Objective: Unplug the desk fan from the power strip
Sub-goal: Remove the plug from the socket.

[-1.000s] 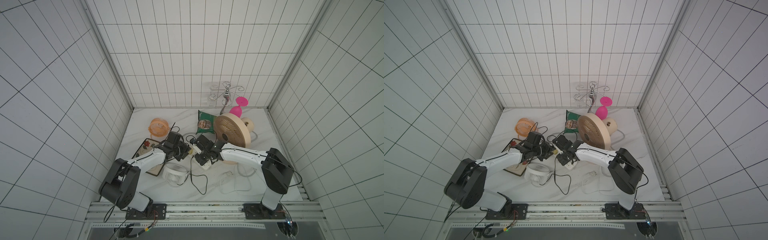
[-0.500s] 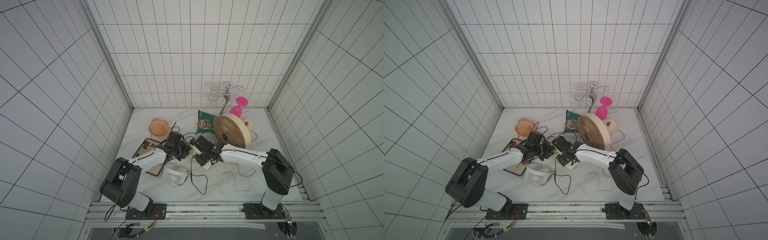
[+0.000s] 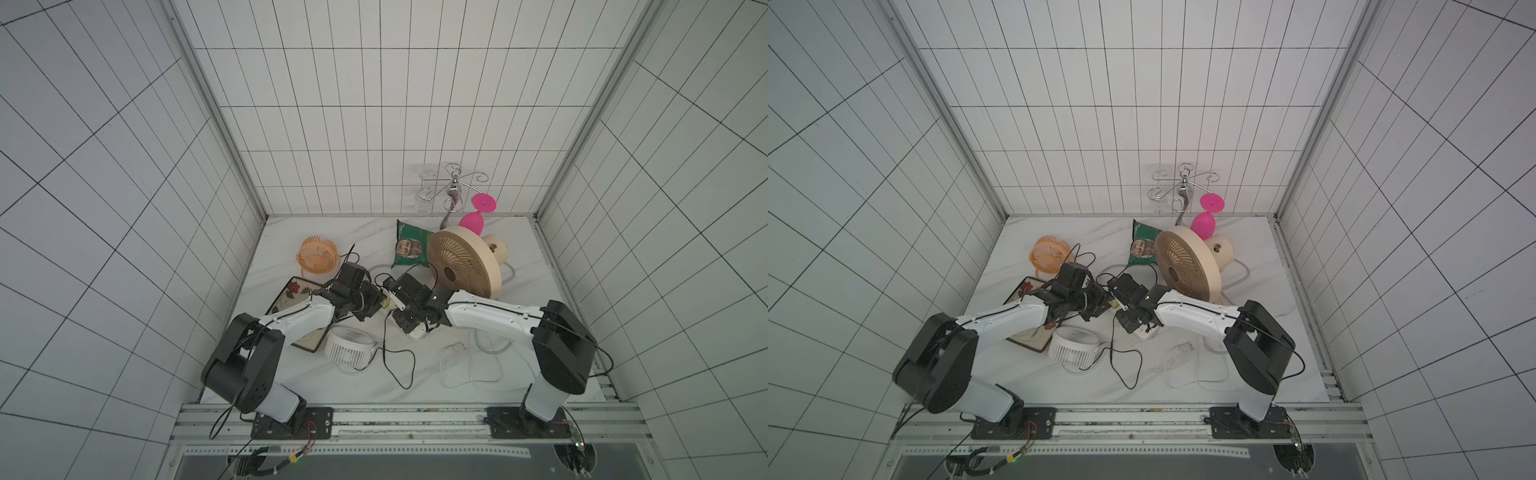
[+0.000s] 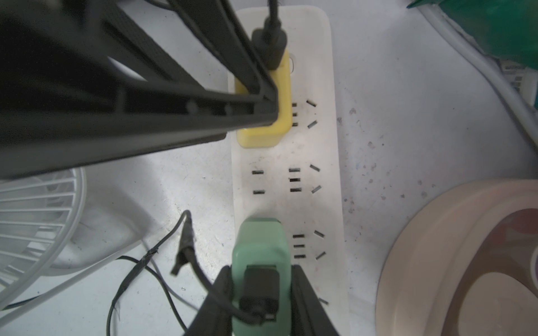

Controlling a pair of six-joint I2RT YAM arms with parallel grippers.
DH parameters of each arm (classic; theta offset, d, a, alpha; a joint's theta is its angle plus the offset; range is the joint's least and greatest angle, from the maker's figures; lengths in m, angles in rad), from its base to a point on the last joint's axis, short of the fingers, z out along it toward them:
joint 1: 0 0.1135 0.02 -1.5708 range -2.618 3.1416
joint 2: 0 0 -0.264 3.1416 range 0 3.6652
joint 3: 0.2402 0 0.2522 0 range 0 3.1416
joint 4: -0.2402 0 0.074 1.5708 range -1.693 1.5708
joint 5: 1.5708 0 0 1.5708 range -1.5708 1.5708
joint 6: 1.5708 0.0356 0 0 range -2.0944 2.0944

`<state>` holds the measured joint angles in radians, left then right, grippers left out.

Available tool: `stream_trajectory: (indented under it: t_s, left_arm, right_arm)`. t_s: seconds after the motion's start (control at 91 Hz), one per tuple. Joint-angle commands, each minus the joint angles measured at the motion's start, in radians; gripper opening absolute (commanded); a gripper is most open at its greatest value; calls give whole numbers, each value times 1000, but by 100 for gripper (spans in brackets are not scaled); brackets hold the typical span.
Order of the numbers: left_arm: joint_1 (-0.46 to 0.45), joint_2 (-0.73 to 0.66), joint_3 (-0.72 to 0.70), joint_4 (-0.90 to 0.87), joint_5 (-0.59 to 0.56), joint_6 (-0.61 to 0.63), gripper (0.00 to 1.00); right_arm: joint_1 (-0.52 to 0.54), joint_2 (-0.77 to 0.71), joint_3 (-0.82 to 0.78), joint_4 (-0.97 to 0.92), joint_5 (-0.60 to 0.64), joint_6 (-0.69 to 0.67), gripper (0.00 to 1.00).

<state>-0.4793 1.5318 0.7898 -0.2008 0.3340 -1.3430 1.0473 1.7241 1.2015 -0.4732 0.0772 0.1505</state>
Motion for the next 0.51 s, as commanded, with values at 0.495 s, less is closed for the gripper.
stream_trajectory:
  t_s: [0.495]
  left_arm:
    - [-4,154,-89,-280,-132,8,34]
  right_arm:
    - [4,-137,-18,108,74,61,25]
